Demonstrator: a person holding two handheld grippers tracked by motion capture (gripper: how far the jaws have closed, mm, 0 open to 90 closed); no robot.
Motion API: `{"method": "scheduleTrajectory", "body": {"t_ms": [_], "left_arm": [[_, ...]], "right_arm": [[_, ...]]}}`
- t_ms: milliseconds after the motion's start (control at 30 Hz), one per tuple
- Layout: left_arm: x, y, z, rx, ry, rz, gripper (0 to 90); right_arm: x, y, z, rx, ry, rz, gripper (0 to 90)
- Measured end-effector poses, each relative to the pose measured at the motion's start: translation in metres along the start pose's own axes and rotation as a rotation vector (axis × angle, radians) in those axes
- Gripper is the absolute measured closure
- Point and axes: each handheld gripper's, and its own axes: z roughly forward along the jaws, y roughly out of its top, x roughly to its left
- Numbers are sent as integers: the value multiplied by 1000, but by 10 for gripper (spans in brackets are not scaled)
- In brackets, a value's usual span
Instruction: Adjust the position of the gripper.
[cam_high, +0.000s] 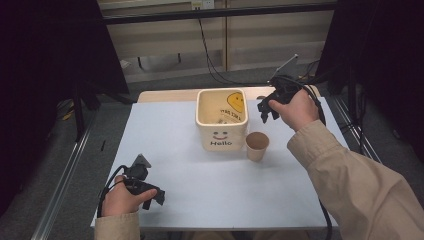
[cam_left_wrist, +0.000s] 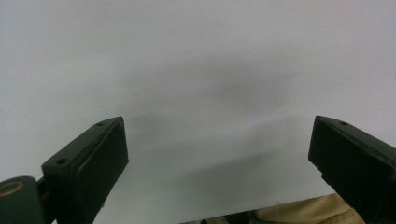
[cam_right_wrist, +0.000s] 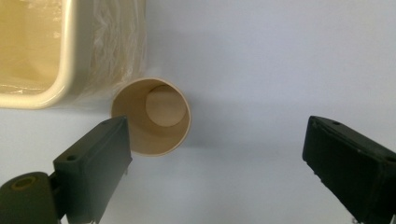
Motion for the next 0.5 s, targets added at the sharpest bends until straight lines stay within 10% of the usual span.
{"method": "scheduleTrajectory", "body": {"t_ms": [500], "left_arm": [[2, -1, 0, -7, -2, 3, 47]], "right_arm": [[26, 2, -1, 9, -3, -51, 71]]}}
